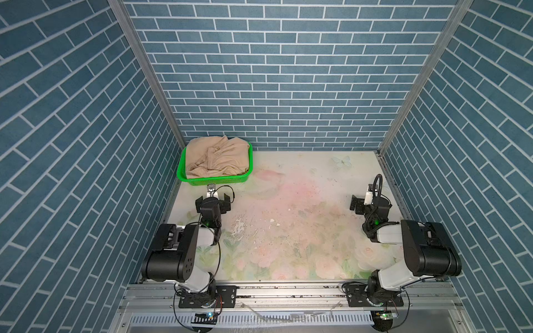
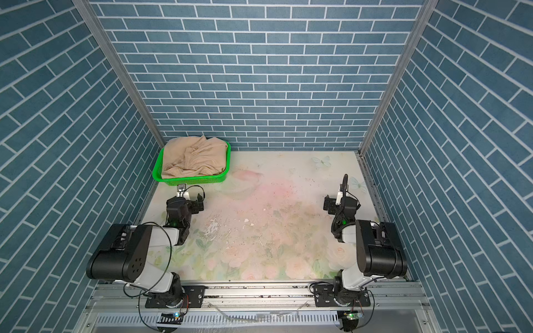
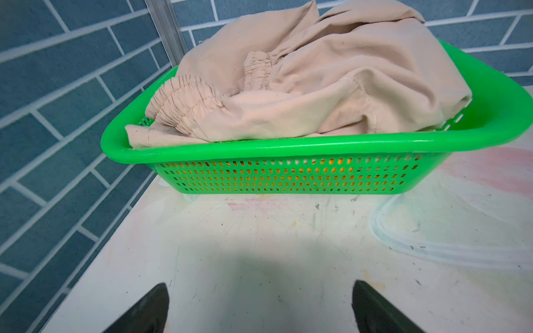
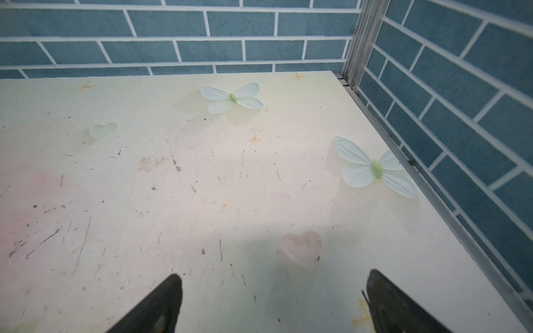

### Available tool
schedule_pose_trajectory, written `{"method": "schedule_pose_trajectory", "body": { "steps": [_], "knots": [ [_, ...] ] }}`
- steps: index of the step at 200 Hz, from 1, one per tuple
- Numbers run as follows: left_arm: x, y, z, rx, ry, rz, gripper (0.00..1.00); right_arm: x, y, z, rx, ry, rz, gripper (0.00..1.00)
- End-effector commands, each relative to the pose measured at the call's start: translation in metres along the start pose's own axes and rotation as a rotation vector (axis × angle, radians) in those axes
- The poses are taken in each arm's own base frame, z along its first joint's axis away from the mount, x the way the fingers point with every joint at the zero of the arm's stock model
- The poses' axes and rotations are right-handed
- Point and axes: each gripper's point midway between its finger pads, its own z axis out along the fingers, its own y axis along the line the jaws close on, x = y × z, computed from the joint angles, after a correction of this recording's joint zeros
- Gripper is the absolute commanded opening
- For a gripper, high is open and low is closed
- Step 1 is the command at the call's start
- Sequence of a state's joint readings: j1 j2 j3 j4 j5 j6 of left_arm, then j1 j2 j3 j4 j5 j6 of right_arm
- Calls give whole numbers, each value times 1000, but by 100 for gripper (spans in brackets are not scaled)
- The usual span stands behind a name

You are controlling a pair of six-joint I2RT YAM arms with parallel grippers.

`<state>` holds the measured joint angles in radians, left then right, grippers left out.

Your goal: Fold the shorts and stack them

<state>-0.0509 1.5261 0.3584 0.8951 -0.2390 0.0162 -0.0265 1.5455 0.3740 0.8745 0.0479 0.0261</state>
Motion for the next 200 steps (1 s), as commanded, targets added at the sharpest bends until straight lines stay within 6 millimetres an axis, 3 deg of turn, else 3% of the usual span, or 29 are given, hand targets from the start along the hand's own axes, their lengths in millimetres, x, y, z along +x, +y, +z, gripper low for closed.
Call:
{"method": "schedule_pose_trajectory", "body": {
  "steps": [1, 200],
  "knots": [
    [-5, 1, 0, -6, -14, 2, 100, -9, -1, 2, -1, -18, 16, 99],
    [-5, 0, 1, -6, -12, 7, 100, -8, 0, 3, -20, -11, 26, 99]
  ]
}}
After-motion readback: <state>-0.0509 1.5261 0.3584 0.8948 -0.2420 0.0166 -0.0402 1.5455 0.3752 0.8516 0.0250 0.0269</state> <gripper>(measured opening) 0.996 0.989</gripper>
